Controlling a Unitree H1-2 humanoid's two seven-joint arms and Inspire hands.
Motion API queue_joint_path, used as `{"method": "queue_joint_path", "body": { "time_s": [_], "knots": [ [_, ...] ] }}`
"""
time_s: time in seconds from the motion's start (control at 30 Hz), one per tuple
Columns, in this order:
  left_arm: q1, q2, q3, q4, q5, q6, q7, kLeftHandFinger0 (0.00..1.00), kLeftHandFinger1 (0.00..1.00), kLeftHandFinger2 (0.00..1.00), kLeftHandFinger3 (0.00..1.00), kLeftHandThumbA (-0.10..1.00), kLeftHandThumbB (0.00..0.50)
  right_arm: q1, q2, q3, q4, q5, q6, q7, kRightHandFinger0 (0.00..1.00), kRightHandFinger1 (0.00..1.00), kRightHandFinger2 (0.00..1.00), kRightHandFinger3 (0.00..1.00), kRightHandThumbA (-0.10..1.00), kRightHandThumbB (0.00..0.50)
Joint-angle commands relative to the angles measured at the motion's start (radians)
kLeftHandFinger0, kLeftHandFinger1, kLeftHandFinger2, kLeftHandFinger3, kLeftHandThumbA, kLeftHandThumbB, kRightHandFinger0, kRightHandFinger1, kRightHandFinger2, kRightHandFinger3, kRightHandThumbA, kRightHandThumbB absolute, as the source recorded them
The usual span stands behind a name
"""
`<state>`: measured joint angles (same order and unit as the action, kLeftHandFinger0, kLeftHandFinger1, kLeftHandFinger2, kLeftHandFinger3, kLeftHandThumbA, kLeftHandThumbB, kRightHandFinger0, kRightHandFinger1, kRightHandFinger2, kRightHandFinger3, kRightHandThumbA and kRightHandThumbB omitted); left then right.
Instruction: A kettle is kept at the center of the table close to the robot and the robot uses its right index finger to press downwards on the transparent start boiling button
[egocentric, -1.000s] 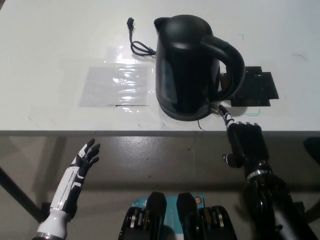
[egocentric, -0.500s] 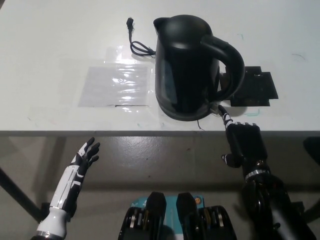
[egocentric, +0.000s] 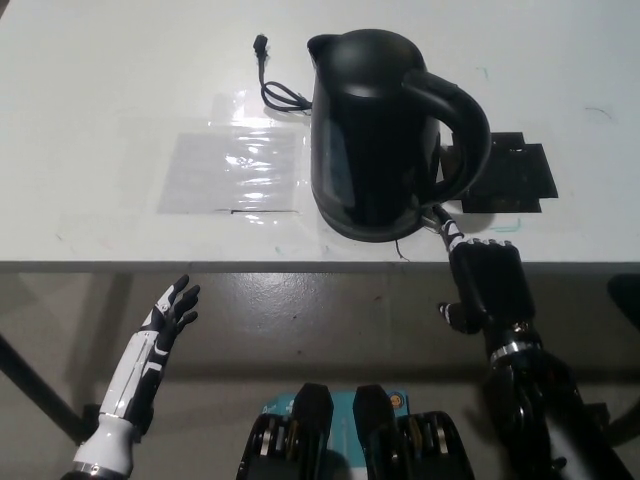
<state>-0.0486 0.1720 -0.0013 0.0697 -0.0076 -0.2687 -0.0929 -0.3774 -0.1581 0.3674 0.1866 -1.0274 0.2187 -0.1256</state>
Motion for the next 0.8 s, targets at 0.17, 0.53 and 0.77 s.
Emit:
{"method": "queue_joint_path", "body": {
  "time_s": [0.17,0.53,0.77],
  "knots": [
    [-0.013,0.016,-0.006,-0.019,0.002,-0.036,-0.019,1.0,1.0,1.0,1.0,0.97,0.374,0.078,-0.017,0.002,-0.274,0.034,-0.048,0.015,0.0,0.0,0.0,1.0,1.0,0.29],
    [-0.021,0.019,-0.008,-0.013,0.009,-0.04,-0.018,1.0,1.0,1.0,1.0,0.98,0.38,0.239,-0.036,-0.034,-0.412,0.305,-0.238,0.013,0.03,0.07,0.11,1.0,1.0,0.263],
    [-0.025,0.02,-0.005,-0.016,0.007,-0.027,-0.018,1.0,1.0,1.0,1.0,0.98,0.391,0.325,-0.075,-0.113,-0.408,0.595,-0.627,-0.117,1.0,1.0,1.0,1.0,1.0,0.29]
  ]
}}
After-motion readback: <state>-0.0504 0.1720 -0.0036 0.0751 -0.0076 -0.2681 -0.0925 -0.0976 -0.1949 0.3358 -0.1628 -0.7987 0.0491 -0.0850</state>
